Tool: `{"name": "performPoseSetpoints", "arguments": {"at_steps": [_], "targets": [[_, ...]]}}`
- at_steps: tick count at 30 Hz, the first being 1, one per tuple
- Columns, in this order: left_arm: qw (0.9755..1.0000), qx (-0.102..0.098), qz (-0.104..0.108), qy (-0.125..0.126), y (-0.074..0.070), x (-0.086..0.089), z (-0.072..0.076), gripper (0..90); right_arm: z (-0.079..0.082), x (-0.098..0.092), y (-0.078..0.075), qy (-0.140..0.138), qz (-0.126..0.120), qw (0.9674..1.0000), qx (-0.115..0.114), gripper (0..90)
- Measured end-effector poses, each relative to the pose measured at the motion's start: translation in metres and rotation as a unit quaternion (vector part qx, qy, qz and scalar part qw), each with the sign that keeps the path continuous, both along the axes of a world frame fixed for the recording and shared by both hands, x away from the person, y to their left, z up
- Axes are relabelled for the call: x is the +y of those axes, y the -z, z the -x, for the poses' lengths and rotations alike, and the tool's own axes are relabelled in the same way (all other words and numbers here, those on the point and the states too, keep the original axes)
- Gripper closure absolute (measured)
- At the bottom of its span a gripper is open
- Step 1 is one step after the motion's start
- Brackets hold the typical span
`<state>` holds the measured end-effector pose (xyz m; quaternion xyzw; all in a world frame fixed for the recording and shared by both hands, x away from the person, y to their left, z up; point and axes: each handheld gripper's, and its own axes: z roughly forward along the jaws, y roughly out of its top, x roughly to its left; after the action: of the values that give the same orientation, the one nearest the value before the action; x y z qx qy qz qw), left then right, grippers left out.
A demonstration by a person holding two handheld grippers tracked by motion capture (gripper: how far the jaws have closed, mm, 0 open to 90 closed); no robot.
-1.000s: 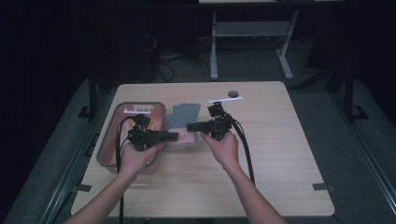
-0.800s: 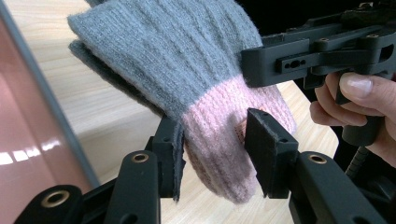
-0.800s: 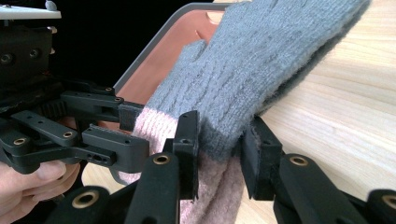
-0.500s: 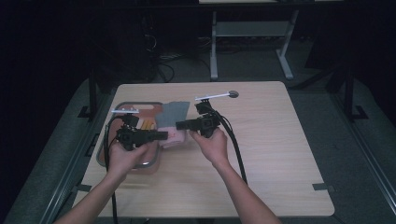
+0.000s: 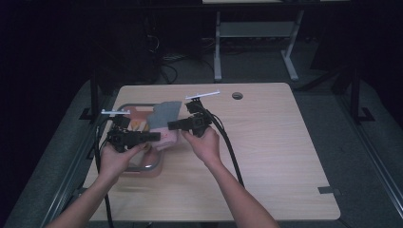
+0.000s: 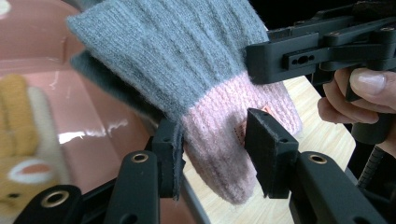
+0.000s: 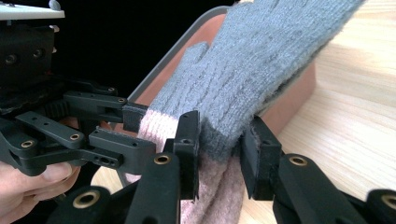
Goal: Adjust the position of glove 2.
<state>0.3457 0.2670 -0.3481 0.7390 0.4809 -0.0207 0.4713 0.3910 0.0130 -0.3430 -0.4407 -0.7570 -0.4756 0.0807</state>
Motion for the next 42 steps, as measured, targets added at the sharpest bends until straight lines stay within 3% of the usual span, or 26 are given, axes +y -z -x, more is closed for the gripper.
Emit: {"name": "performPoseSetpoints", "arguments": {"at_steps": [4,10,12,17,23,32,37,42], "targets": [[1.0,-0.005,-0.002,-0.002,-0.001,0.005,0.0,57.5,-0.002,0.009,0.0,-0.003,-0.004,1.0,0.002,70.9],[0.9998,0.008,0.005,-0.017,0.005,0.018,-0.002,57.3,-0.008,0.025,0.003,-0.009,-0.001,0.9999,0.006,74.1],[0.9997,0.006,0.01,-0.02,0.005,0.024,-0.002,57.1,-0.009,0.03,0.002,-0.01,-0.012,0.9998,0.011,74.5],[0.9996,0.004,0.0,-0.029,0.002,0.039,-0.001,56.3,-0.014,0.045,0.003,-0.019,-0.021,0.9995,0.011,74.6],[0.9987,0.017,0.001,-0.048,0.008,0.06,0.001,56.4,-0.018,0.069,0.01,-0.027,-0.033,0.9988,0.023,74.7],[0.9971,0.036,-0.014,-0.065,0.018,0.08,-0.002,56.6,-0.023,0.092,0.03,-0.028,-0.048,0.9974,0.047,74.8],[0.9955,0.049,-0.032,-0.074,0.026,0.089,-0.005,56.7,-0.026,0.105,0.043,-0.027,-0.046,0.997,0.055,74.8],[0.9932,0.069,-0.055,-0.076,0.036,0.092,-0.008,56.7,-0.027,0.118,0.052,-0.031,-0.012,0.9981,0.051,74.6]]}}
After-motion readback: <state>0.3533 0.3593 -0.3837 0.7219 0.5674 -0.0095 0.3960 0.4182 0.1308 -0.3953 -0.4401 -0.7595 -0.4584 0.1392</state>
